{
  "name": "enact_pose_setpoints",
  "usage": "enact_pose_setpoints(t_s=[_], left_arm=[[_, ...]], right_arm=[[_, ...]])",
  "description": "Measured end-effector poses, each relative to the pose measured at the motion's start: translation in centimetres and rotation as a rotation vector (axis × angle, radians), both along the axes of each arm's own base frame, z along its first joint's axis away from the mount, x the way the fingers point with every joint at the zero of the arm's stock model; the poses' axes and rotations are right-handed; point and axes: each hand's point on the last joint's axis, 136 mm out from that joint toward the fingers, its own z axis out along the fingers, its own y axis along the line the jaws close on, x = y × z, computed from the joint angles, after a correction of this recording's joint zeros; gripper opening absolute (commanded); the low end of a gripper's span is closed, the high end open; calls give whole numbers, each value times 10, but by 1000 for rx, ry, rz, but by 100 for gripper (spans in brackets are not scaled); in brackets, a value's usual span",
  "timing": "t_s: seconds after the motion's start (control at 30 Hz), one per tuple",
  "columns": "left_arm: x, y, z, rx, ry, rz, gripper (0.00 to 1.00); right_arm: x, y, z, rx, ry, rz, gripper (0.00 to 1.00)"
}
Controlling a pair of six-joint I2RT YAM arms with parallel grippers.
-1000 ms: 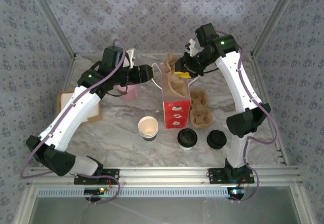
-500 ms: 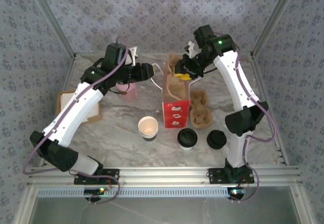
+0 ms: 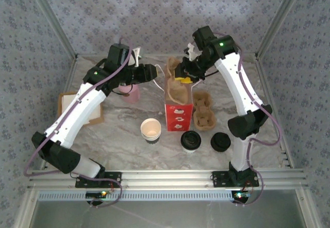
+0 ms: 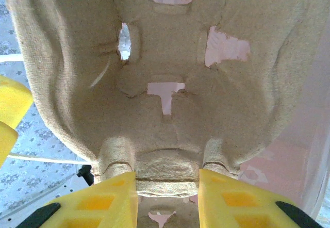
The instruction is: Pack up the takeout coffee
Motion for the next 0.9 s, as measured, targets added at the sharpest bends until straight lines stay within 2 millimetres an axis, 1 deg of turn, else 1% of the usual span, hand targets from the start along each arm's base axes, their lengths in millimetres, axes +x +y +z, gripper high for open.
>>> enact_pose_setpoints(t_s=[0.43,0.6,0.9], left_arm=[[3,-3,3,-10,-15,-3,34],[4,-6,8,-21,-25,-9,33],[3,-12,9,-28,-28,-27,32]], right_arm=[[-3,-13,-9,-72,13,-10,34],[-5,-17,-11,-94,20,-11,34],[-6,-20,-16,-142,16,-3,34]])
